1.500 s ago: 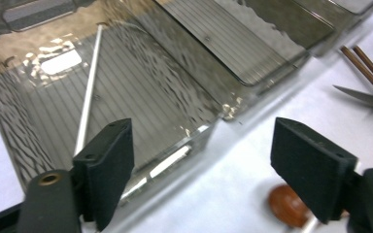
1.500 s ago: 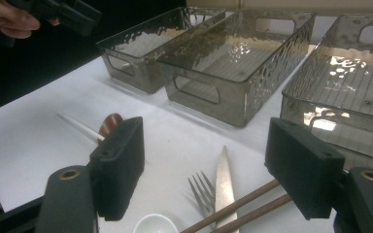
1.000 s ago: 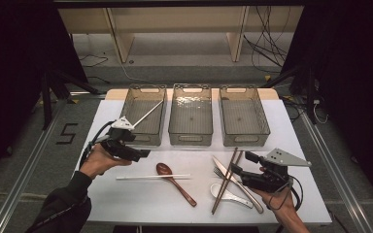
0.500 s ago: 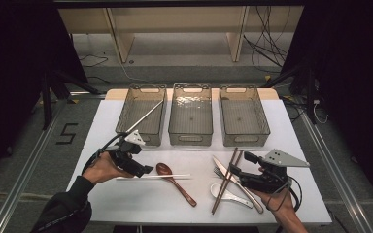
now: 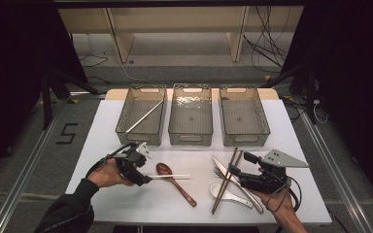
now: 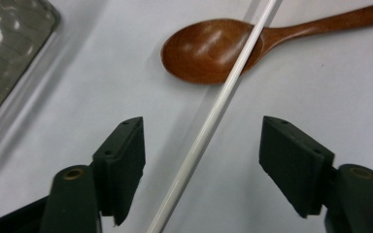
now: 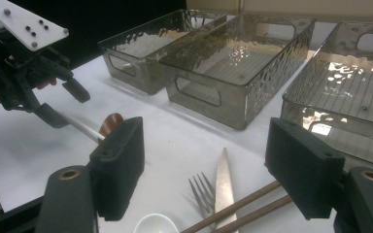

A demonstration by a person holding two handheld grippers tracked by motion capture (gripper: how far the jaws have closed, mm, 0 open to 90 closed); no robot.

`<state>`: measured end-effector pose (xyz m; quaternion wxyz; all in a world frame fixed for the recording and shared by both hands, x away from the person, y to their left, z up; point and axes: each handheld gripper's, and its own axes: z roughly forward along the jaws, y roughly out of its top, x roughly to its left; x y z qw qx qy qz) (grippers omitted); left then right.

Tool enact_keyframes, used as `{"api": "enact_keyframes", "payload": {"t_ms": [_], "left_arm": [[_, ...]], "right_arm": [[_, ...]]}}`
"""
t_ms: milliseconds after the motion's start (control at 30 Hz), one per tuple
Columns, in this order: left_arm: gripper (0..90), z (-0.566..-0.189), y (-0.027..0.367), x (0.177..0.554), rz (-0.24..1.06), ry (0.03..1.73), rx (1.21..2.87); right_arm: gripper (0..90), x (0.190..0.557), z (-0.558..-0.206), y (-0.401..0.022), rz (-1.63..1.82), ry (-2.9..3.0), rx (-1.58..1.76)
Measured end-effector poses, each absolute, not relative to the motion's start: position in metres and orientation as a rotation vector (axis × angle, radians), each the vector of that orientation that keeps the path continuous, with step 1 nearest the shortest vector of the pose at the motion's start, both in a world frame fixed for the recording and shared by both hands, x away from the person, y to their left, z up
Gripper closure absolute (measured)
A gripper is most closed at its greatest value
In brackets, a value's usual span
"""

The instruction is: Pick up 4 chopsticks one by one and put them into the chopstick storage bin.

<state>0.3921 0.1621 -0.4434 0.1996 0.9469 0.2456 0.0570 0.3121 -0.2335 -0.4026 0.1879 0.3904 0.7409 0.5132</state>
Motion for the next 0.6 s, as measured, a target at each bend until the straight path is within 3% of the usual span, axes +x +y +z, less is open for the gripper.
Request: {"api": "enact_keyframes", "payload": {"t_ms": [600], "left_arm": [[57.0,-0.462,0.161,0.396,0.135,0.619,2.743]], "right_arm": [[31.3,0.312,-0.402,-0.234,1.444,2.084,1.092]]}}
